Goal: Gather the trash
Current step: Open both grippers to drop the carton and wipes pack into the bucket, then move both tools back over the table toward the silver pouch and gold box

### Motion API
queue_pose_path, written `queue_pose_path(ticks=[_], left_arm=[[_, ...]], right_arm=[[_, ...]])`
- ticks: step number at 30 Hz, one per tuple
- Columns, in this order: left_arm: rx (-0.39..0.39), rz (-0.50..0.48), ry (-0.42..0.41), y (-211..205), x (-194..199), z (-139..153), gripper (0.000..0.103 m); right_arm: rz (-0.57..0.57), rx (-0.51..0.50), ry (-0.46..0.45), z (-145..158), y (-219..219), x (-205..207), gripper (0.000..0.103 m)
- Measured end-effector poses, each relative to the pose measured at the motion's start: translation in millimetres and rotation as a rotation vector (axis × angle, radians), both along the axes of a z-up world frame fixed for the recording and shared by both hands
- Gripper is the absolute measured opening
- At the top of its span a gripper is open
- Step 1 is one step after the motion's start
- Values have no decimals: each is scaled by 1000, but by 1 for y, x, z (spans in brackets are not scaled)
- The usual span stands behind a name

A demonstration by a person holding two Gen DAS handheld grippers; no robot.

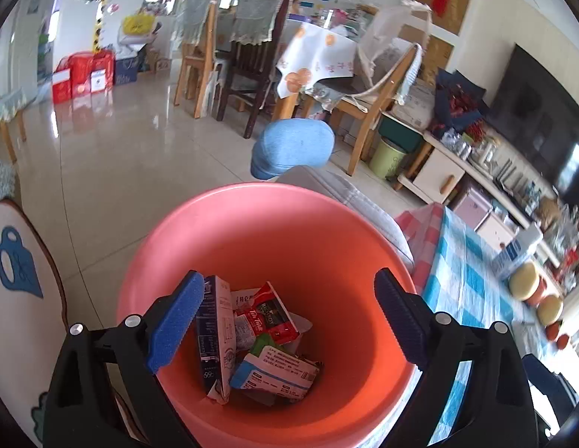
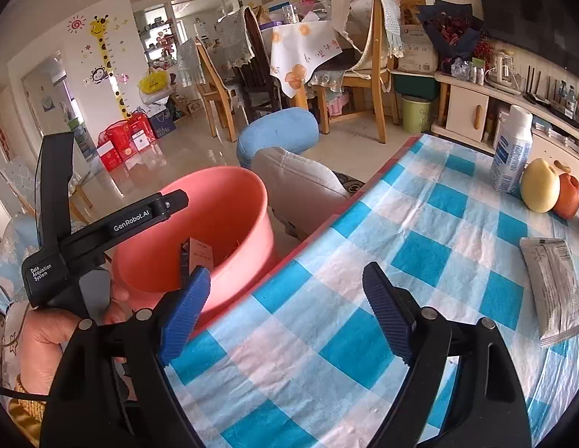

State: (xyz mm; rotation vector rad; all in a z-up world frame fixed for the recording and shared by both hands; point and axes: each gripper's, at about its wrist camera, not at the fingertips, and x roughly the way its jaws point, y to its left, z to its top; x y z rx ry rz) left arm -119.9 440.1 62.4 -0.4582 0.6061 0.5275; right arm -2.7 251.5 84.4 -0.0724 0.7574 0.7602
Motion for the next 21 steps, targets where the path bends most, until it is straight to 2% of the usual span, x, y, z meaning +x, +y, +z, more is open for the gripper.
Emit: queue_pose_path(ticks=[6,10,21], left_arm=[[86,-53,47,-28,13,5,92],[133,-83,69,-45,18,8,92],[221,-161,109,-88,30,13,92]], right_arm=[[-34,-20,-13,-4,-22,-6,85],[-71,-35,-27,-5,-37,-10,93],[-123,-62,-75,-5,-76,-16,94]])
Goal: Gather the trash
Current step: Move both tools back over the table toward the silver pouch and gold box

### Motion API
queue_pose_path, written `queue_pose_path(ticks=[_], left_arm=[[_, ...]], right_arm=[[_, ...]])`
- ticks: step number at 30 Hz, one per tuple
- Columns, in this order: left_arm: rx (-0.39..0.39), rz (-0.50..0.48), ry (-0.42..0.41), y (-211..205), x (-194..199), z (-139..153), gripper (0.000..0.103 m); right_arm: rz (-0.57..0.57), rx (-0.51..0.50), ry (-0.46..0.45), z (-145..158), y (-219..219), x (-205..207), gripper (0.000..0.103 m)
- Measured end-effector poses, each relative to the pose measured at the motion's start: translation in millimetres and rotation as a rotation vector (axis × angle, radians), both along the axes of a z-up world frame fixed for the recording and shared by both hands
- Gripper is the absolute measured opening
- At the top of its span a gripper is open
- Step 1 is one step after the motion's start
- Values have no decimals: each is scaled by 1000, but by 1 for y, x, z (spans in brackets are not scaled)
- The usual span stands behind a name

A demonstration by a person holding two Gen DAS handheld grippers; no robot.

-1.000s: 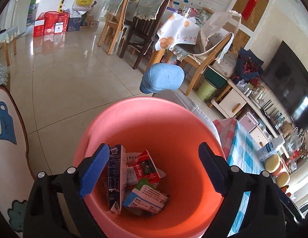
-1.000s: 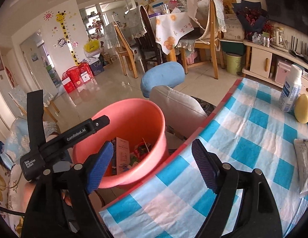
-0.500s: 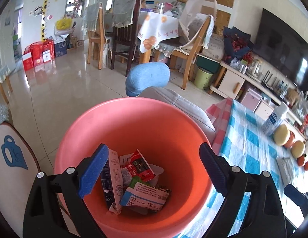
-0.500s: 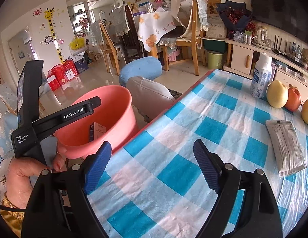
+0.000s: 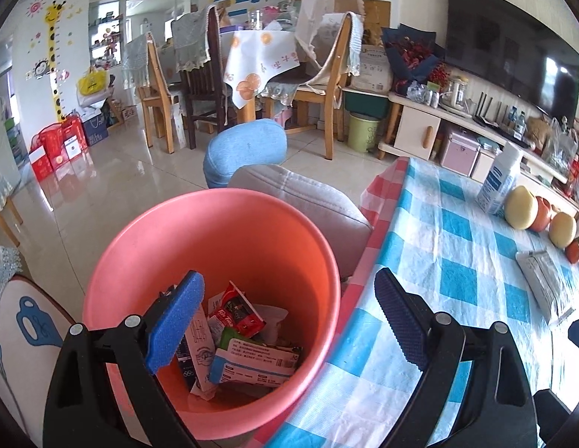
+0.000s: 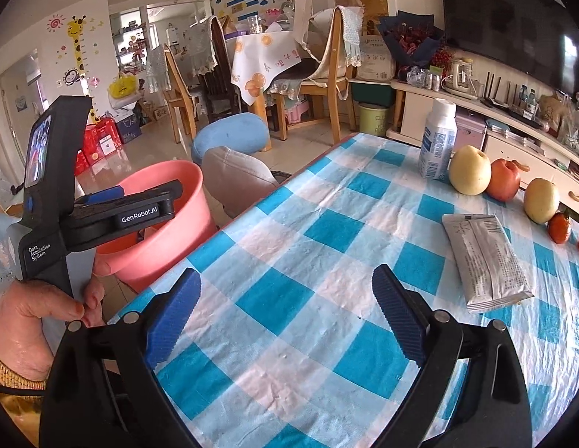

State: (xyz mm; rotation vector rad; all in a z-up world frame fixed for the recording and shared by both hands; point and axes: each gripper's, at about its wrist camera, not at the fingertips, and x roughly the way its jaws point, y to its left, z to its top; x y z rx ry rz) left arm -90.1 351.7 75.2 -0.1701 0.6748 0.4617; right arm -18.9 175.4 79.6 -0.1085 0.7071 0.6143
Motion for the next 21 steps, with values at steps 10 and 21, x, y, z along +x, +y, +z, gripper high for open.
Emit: queue_pose_path(ticks=[10,21], left_arm=[[75,-87,49,-46,10,-2,92],[145,-183,97,-97,16,-8,92]], right_arm=[[-43,-29,-37,-2,-35,-8,94],[-99,-36,-87,-1,-73,-14,94]])
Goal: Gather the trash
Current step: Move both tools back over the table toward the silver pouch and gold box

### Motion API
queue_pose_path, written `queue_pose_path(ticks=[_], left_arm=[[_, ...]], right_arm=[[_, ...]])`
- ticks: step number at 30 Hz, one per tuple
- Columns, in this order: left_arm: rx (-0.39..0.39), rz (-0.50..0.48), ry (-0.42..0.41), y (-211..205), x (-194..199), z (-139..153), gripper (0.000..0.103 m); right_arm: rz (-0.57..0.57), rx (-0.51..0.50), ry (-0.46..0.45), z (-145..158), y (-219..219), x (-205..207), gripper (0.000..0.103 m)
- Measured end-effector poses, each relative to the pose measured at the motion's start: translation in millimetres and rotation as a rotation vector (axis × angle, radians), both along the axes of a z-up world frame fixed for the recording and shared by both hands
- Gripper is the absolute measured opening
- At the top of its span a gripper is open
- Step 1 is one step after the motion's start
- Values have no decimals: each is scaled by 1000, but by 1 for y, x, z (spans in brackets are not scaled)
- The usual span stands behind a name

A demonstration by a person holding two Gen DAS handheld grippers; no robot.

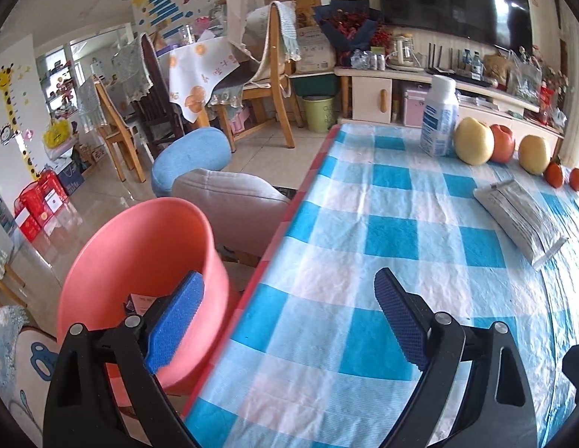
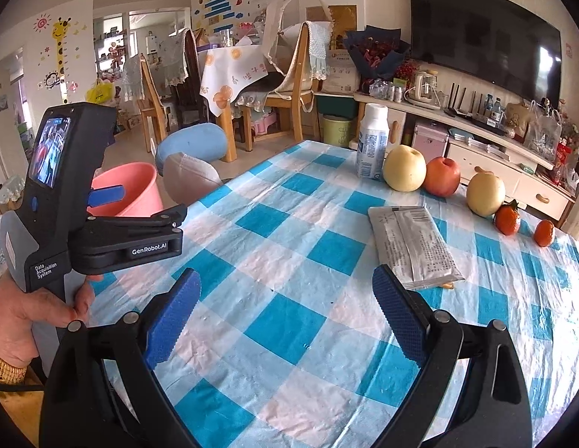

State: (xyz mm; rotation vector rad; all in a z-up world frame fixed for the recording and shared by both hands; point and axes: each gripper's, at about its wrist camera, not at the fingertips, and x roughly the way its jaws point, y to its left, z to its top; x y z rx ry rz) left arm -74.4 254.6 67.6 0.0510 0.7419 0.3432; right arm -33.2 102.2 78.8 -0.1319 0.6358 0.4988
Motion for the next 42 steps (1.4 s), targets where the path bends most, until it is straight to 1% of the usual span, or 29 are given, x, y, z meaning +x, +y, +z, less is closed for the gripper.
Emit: queue_pose_path(ticks=[5,22,32,39,42], left_arm=[[22,-29,17,-18,0,-3,92],[49,-92,76,-65,1,-16,92],[77,-146,99,-100,-1,-20,92],[-4,-205,93,-124,4,-11,92],[-95,-230,92,-133,12,-6,92]], right_arm=[[-13,-3,-21,1,-13,-3,94],[-82,29,-37,0,-70,0,94],[-151,53,-13,0,-113,14,94],[-237,53,-31,8,-152,25,94],[-276,62,-13,9,-171,33,94]])
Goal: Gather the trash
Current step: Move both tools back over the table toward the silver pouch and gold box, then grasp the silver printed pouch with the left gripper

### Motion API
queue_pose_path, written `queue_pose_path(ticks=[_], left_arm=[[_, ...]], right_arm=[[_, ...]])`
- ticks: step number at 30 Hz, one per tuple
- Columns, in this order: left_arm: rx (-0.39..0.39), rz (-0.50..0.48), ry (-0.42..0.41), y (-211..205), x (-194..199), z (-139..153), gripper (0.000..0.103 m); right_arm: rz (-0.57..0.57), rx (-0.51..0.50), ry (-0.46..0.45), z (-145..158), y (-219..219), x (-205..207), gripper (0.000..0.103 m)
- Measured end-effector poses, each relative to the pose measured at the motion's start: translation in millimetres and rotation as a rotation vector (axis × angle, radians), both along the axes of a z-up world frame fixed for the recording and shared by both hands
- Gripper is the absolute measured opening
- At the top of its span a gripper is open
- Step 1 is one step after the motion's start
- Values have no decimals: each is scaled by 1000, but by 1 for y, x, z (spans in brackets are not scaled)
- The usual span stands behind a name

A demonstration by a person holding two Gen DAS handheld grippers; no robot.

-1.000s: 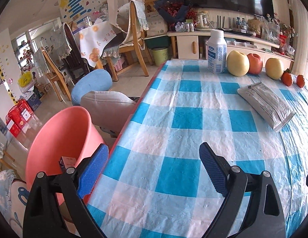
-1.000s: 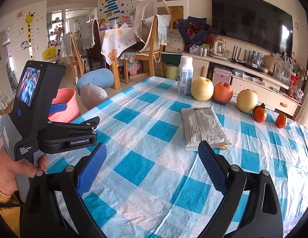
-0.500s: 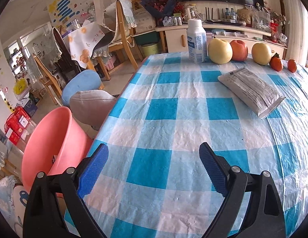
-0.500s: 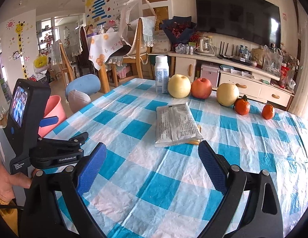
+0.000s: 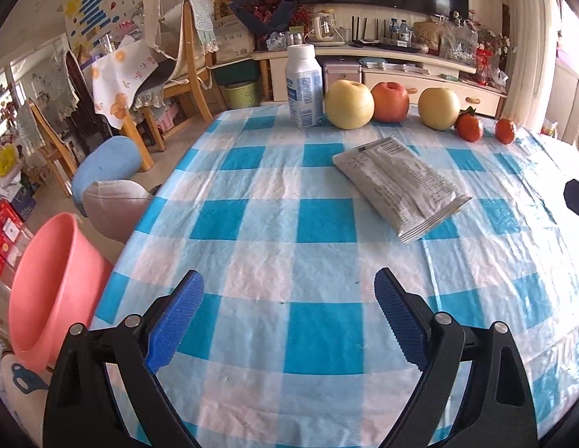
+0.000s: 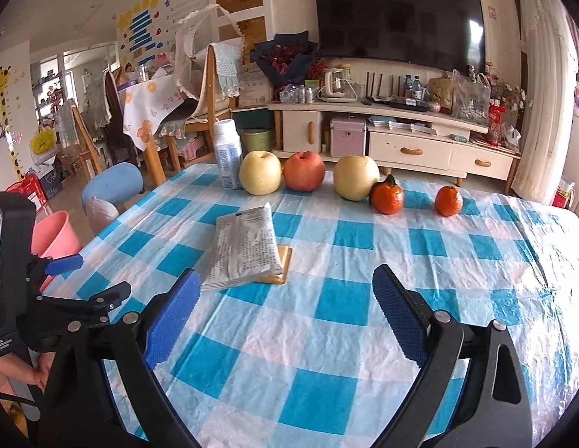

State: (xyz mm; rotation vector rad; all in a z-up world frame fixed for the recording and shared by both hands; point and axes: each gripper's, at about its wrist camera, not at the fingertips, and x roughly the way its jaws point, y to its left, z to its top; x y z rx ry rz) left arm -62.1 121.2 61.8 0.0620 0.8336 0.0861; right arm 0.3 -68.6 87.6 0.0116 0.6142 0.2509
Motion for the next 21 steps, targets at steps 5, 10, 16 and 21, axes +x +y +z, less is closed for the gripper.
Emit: queue_pose_path(ticks=[5,10,16,21], left_arm=[[-205,-16,31,-17,26,3,92],[-326,-38,101,-46,71,-4,92],[-326,20,187,-69,125,-25,92],[-290,63,221,-79,157,-30,92]], right_arm=[[-54,19,45,-3,-26,14,94],[-73,3,57,-4,-40,23,94],[-67,-3,92,-12,-51,36,94],[-48,16,118,-16,-54,43,94]])
